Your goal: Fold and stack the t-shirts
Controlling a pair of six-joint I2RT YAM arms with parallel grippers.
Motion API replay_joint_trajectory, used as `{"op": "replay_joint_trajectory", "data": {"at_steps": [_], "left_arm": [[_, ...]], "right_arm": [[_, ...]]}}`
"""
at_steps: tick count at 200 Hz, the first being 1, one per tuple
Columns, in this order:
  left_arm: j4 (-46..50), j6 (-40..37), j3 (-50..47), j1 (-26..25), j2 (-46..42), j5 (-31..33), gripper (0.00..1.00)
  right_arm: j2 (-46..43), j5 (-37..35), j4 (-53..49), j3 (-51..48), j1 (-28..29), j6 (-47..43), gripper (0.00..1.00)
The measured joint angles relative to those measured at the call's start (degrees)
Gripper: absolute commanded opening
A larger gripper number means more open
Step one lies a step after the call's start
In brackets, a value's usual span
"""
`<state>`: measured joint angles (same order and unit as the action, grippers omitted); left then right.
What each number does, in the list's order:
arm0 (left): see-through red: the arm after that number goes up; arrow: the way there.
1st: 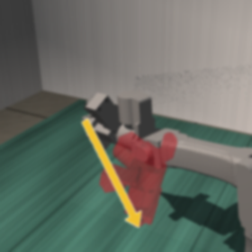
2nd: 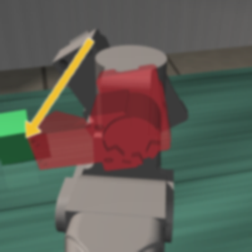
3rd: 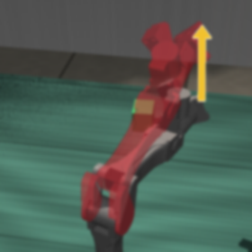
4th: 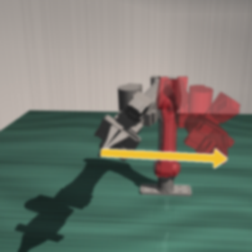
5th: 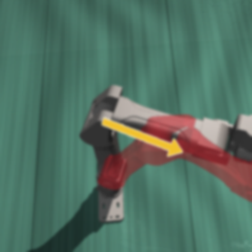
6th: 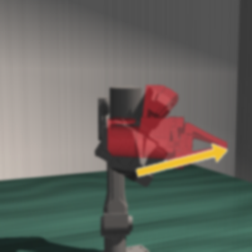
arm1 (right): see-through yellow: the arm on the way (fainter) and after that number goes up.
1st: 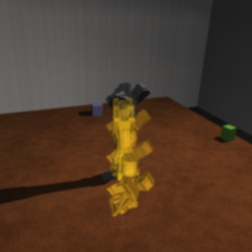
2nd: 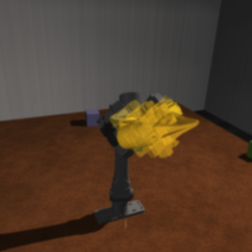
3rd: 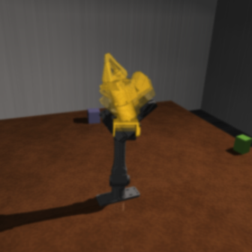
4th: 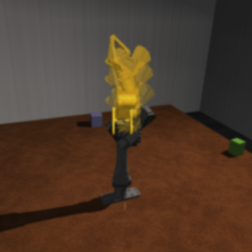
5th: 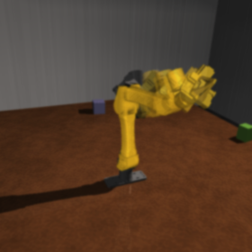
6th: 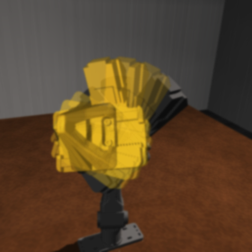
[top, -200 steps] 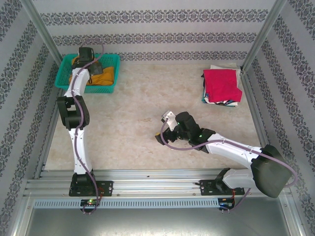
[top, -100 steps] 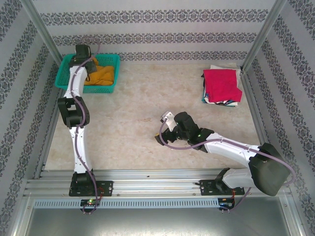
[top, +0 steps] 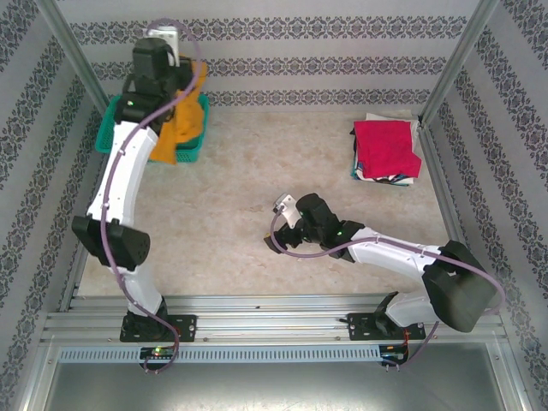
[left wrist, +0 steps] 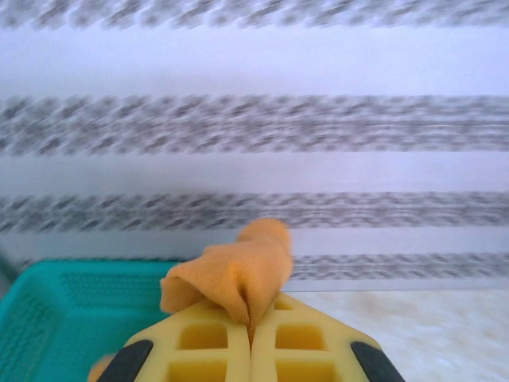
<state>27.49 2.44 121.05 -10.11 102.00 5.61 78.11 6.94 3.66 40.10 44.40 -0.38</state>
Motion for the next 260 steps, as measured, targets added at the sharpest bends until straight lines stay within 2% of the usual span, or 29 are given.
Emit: {"op": "replay_joint_trajectory", "data": {"at_steps": [17, 46, 57, 73, 91, 97, 106, 140, 174, 205, 237, 260], "left_arm": [[-2.9, -0.8, -5.2, -4.0, -4.3, 0.0, 0.0], [-6.1, 0.6, -11.6, -5.3, -8.2, -1.7, 0.02], [-8.3, 2.5, -15.2, -5.3, -9.4, -3.2, 0.2], [-11.3, 5.8, -21.1, -5.3, -10.4, -6.1, 0.35], [-14.2, 9.6, -27.5, -5.5, -10.0, -10.3, 0.78], [-14.4, 10.7, -29.2, -5.6, -9.7, -11.6, 0.89], [-15.1, 12.1, -31.6, -5.7, -9.2, -13.4, 0.99], [-16.9, 14.8, -41.1, -5.7, -10.5, -15.4, 1.0], [-19.1, 14.8, -53.5, -5.7, -20.0, -9.1, 1.0], [-22.6, 16.3, -64.3, -5.8, -26.7, -5.5, 1.0], [-25.4, 21.2, -76.5, -7.5, -26.0, -3.8, 0.97], [-25.6, 23.8, -80.5, -10.0, -22.3, -2.9, 0.92]], "right_arm": [[0.1, 0.0, 0.2, 0.2, 0.0, 0.0, 0.98], [0.1, 0.2, 1.7, 0.2, 0.0, 0.6, 0.98], [0.1, 0.3, 2.6, 0.2, 0.0, 1.0, 0.98], [0.1, 0.6, 3.9, 0.2, 0.0, 1.8, 0.98], [0.1, 1.1, 5.0, 0.2, 0.0, 2.6, 0.98], [0.1, 1.1, 5.3, 0.2, 0.0, 3.0, 0.98], [0.1, 1.1, 5.7, 0.2, 0.0, 3.5, 0.98], [1.1, -0.1, 6.1, 1.9, -1.0, 7.6, 0.98], [8.3, -5.4, 4.3, 9.2, -4.2, 14.8, 0.98], [16.4, -7.0, 1.6, 16.0, -7.6, 21.2, 0.97], [24.4, -6.4, -1.6, 21.2, -10.3, 26.7, 0.92], [28.3, -5.3, -2.4, 23.6, -11.2, 29.5, 0.91]]}}
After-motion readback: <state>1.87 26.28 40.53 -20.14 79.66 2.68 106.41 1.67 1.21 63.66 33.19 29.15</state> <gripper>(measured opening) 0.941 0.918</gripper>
